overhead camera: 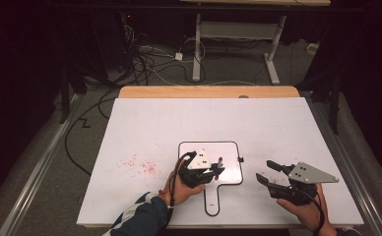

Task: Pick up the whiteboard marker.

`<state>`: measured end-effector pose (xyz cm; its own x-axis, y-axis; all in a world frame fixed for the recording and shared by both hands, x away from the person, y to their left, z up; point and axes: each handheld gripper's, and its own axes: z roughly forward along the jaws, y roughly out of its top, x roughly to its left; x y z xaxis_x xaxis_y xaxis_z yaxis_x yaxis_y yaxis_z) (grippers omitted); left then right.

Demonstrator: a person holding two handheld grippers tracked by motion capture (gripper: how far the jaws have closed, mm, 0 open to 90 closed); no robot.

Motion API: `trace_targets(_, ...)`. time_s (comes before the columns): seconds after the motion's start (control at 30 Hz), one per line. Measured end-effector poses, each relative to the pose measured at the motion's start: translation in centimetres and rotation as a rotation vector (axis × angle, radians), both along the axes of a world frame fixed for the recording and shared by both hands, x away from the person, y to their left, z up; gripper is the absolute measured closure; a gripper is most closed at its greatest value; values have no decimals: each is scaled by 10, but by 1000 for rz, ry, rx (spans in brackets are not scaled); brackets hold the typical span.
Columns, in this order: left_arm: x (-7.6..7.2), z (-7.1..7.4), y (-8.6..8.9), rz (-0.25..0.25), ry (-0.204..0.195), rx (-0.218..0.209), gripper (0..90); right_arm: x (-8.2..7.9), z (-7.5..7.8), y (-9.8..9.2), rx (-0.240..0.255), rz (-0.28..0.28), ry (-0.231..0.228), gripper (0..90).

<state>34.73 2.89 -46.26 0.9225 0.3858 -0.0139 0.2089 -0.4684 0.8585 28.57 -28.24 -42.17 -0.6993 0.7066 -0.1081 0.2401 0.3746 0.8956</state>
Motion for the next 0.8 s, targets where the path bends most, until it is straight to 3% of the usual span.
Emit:
trace_targets(0.27,-3,2,36,13,18,15,786,1,-2,2,-20,3,0,422)
trace_targets(0.53,-9,2,78,98,40,35,786,4,-5,4,-41,0,12,407)
trace_targets(0.8,-11,2,89,122,57,36,786,6,-6,6,-60,-3,6,382)
